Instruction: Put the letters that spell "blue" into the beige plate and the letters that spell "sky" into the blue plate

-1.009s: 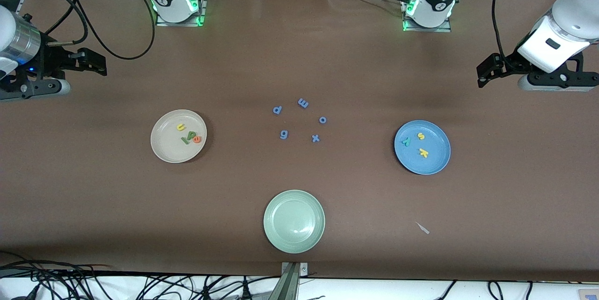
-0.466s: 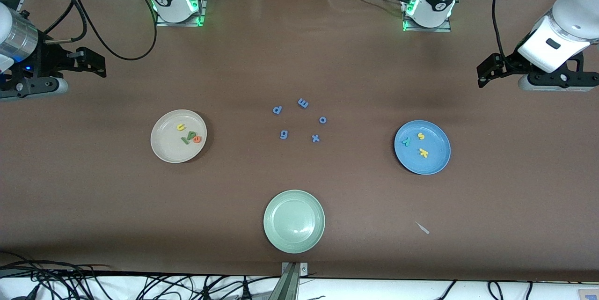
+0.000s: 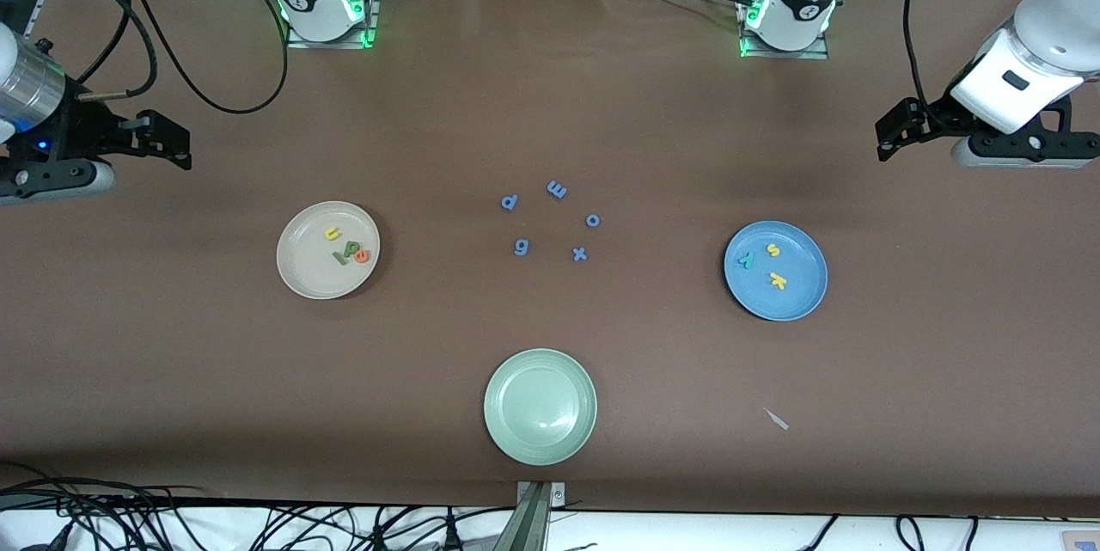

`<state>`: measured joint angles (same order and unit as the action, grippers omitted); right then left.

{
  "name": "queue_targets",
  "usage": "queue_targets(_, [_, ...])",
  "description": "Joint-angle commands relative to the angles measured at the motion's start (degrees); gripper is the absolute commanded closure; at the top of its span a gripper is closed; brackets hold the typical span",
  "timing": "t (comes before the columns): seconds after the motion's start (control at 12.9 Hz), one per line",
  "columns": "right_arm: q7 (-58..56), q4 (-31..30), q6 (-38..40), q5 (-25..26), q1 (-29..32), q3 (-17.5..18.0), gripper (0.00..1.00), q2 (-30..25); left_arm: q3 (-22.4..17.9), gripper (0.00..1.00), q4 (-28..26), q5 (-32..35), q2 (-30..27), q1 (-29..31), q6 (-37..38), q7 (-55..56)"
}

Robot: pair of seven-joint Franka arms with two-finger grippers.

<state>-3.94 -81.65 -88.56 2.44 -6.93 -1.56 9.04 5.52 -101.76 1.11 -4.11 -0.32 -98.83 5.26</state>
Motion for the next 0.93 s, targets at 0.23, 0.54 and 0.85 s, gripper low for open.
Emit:
queue_targets(0.23, [0.07,1.49,0.05,-0.86,0.25,-0.02,0.0,0.8,0.01,0.0,0.95,1.71,0.07,-0.29,0.65,-0.34])
queue_targets(0.54, [0.16,1.58,0.05,-0.95,-0.01,0.07,0.0,0.72,0.01,0.0,0.95,1.71,0.07,-0.29,0.57,-0.43])
queue_targets(0.85, [0.16,1.58,-0.04,-2.08,0.34,-0.02,0.0,0.8,0.01,0.0,0.95,1.71,0.07,-0.29,0.65,-0.34])
